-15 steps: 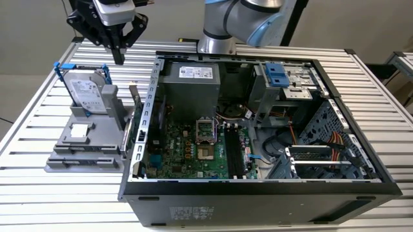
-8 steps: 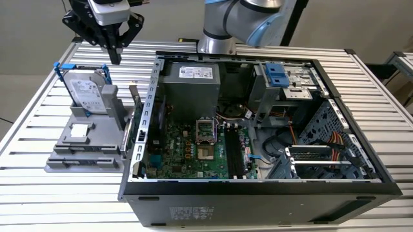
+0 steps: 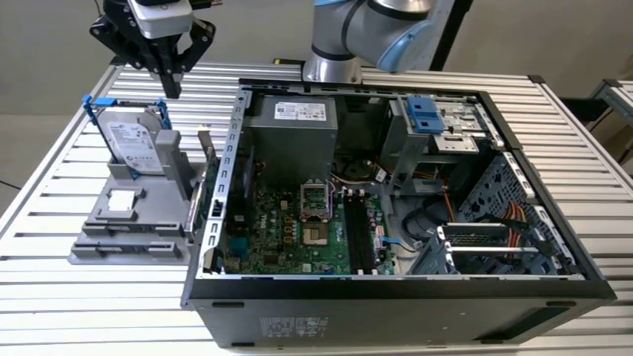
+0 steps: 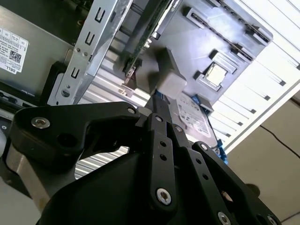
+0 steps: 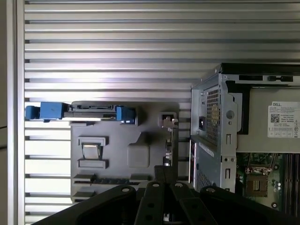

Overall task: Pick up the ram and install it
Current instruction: 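Reach for the ram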

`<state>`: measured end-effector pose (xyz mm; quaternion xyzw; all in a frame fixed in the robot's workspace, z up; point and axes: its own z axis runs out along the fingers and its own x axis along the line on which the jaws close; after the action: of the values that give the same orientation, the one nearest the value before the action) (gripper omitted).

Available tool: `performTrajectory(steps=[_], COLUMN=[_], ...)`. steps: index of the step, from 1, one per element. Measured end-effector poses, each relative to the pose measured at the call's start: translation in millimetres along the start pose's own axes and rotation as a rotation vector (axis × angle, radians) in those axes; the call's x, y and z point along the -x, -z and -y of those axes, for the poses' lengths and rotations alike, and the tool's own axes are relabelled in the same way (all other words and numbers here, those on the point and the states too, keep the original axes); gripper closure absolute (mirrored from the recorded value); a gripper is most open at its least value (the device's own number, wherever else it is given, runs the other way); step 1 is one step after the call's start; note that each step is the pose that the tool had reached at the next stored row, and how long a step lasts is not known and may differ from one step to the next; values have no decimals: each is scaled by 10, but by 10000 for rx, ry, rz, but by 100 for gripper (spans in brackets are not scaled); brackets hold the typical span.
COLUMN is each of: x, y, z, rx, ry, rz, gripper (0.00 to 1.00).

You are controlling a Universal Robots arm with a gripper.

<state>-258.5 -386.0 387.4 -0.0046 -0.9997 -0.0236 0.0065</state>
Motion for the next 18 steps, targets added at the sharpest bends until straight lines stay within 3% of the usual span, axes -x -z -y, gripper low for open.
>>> performTrajectory(steps=[18], x=[-106], y=[-5], z=[-12], rx=[-2], ry=[-6], rz=[-138], gripper=[100])
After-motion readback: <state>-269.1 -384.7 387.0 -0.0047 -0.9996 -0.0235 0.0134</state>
